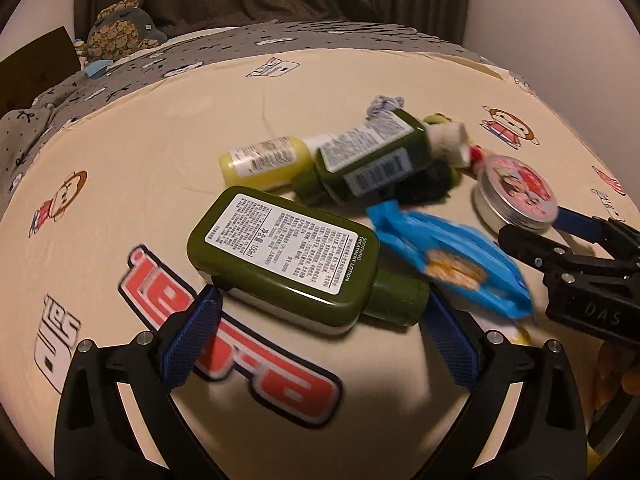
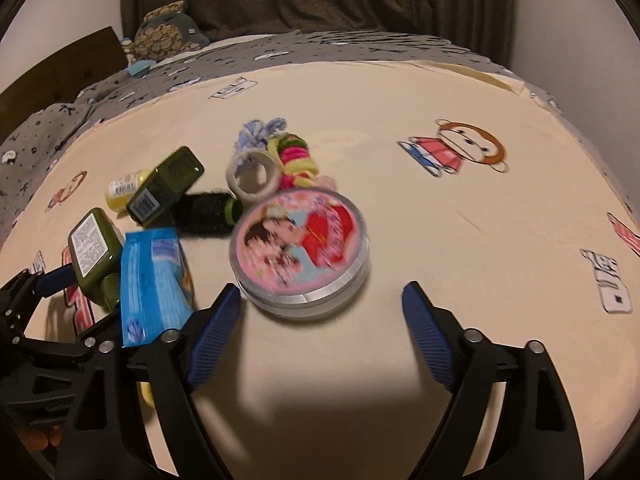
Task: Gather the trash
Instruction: 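Grasp the green lotion bottle with left tool while right tool grasps pink tin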
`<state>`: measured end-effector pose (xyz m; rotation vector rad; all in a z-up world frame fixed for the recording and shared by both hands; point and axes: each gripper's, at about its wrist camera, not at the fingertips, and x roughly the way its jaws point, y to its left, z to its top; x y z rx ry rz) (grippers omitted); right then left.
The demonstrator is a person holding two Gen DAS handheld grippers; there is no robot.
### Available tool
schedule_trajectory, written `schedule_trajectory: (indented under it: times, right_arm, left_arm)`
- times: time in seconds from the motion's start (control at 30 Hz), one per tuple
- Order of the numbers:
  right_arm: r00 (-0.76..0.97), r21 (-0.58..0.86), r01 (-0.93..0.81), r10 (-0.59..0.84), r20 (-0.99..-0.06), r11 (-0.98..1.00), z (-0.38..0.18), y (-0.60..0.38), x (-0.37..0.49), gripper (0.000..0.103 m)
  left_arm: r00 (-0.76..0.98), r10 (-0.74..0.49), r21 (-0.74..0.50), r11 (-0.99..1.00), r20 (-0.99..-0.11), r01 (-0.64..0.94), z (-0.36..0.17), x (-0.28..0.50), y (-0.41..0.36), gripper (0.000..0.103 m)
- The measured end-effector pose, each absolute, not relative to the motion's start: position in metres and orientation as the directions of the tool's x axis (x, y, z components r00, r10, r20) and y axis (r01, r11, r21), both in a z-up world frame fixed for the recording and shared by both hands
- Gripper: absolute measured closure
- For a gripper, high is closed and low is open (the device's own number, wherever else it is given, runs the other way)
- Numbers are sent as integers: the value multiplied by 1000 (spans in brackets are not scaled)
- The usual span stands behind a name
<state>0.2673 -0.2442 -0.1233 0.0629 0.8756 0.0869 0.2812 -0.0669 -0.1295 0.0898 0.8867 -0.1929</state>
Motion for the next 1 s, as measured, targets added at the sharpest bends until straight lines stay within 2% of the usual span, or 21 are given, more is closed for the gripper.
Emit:
schedule_trajectory:
  times: [0.2, 0.23, 0.3, 0.33, 0.4, 0.53, 0.63, 0.73, 0.8, 1.0]
  right_arm:
    - [631, 83, -51, 96, -770, 995, -127, -239, 282, 19]
    - [633, 80, -52, 95, -768, 995, -127, -238, 283, 25]
    - [639, 71, -60, 93, -764, 996, -127, -236, 281, 33]
    - [641, 68, -62, 92, -762, 996, -127, -236, 280, 33]
    - [644, 71, -63, 95, -759, 995, -126, -236, 278, 33]
    - [646, 78, -67, 102, -756, 995, -124, -237, 272, 33]
    - [645, 77, -71, 105, -757, 994, -124, -238, 268, 33]
    - [646, 83, -68, 107, -756, 994, -124, -240, 267, 33]
    - [648, 82, -66, 106, -755, 994, -124, -240, 267, 33]
    - [651, 103, -69, 123, -749, 992, -124, -243, 266, 33]
  left_arm:
    - [603, -148, -25, 978, -784, 207, -131, 298, -57, 10]
    - [604, -149, -25, 978, -783, 209, -131, 299, -57, 11]
    - [608, -147, -21, 977, -780, 210, -130, 300, -57, 20]
    - [614, -147, -19, 978, -776, 210, -129, 300, -56, 29]
    - [618, -144, -18, 978, -773, 206, -128, 300, -55, 40]
    - [617, -150, -26, 978, -773, 205, -126, 299, -51, 47]
    - [613, -145, -33, 981, -777, 190, -124, 298, -47, 45]
    - [615, -136, -54, 987, -777, 149, -121, 301, -42, 29]
    - [610, -150, -81, 987, -778, 140, -120, 304, -42, 25]
    - [621, -83, -66, 997, -780, 50, -120, 326, -46, 25]
